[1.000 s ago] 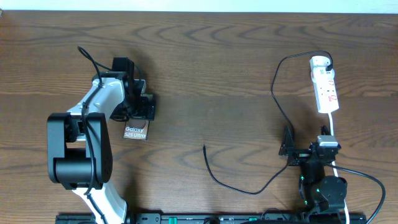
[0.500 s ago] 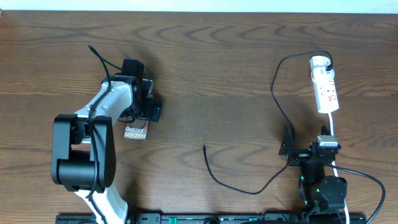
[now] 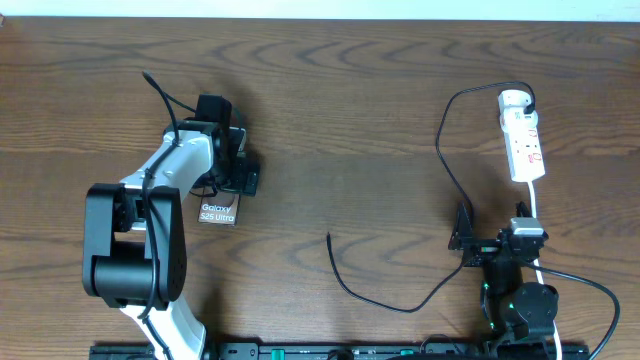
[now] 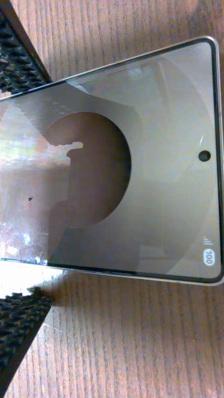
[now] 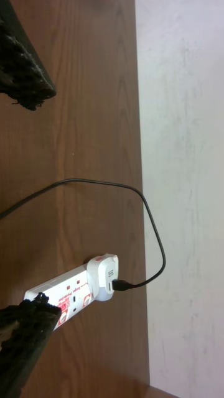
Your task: Plug charger to phone and switch on socket
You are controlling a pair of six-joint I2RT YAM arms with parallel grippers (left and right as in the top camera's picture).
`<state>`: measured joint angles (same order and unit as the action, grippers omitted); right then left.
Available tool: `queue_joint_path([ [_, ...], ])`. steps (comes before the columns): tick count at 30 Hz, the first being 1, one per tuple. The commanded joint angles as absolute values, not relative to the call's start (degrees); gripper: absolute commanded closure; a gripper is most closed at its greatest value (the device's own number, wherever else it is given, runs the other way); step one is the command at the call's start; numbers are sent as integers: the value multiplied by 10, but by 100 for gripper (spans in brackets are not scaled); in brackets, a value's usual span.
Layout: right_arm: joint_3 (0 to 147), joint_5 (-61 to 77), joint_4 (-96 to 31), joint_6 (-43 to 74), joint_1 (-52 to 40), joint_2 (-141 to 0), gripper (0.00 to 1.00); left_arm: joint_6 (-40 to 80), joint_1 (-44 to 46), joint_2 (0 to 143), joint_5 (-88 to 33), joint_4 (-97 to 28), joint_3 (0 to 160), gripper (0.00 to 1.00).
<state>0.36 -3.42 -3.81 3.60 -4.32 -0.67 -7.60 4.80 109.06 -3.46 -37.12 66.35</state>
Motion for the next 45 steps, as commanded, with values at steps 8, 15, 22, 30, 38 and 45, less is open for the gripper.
queue_joint_path([
  [8,3,-35,-41,29,-46,-3,1,-86,51,1105,-23,-372,646,2],
  [15,3,-35,-41,29,-46,-3,1,-98,50,1105,10,-383,646,2],
  [22,3,-35,-41,29,-46,-3,1,-98,43,1105,11,-391,646,2],
  [30,3,-35,-41,29,-46,-3,1,-98,29,1105,11,-392,646,2],
  [38,3,-35,-41,29,-46,-3,1,-98,29,1105,8,-387,646,2],
  [45,3,-35,-41,29,-46,-3,1,-98,29,1105,6,-387,646,4],
])
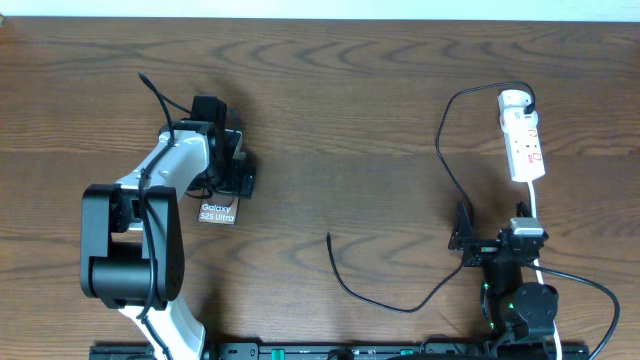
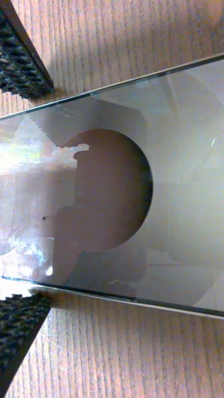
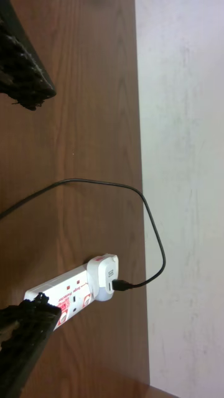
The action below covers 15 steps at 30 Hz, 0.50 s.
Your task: Plug charger to phone and switch on socket
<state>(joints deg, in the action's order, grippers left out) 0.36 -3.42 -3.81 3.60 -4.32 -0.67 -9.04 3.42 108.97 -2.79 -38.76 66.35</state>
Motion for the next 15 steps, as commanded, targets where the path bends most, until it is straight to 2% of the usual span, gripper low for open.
queue_joint_path([
  [1,3,-35,-41,29,-46,-3,1,-98,29,1105,6,-387,646,7],
  [7,3,-35,-41,29,-46,-3,1,-98,29,1105,6,-387,646,13],
  [15,3,-35,-41,29,-46,-3,1,-98,29,1105,6,-387,646,15],
])
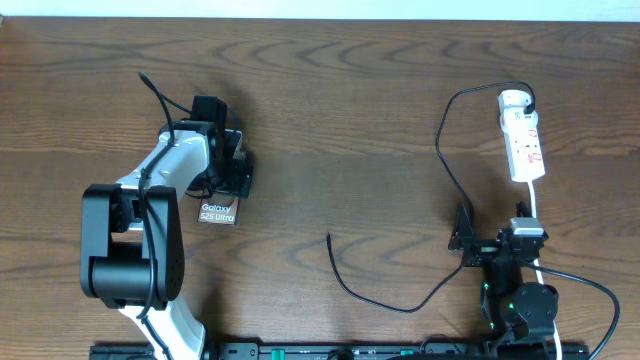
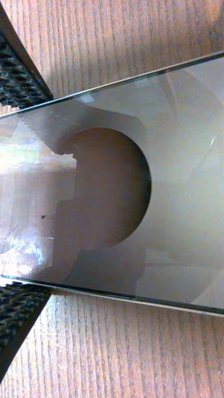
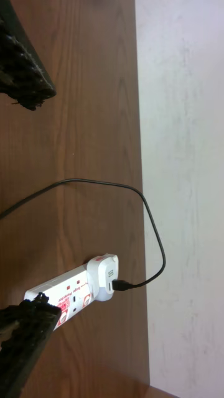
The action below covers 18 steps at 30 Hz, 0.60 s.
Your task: Plug charger to phone and switch on socket
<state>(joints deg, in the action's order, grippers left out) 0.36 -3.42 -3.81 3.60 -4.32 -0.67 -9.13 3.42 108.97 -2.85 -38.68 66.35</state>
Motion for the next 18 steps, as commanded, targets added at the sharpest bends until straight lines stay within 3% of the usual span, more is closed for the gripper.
queue_joint_path([
  [1,3,-35,-41,29,-46,-3,1,-98,29,1105,6,-387,646,15],
  [18,3,-35,-41,29,-46,-3,1,-98,29,1105,6,-387,646,23],
])
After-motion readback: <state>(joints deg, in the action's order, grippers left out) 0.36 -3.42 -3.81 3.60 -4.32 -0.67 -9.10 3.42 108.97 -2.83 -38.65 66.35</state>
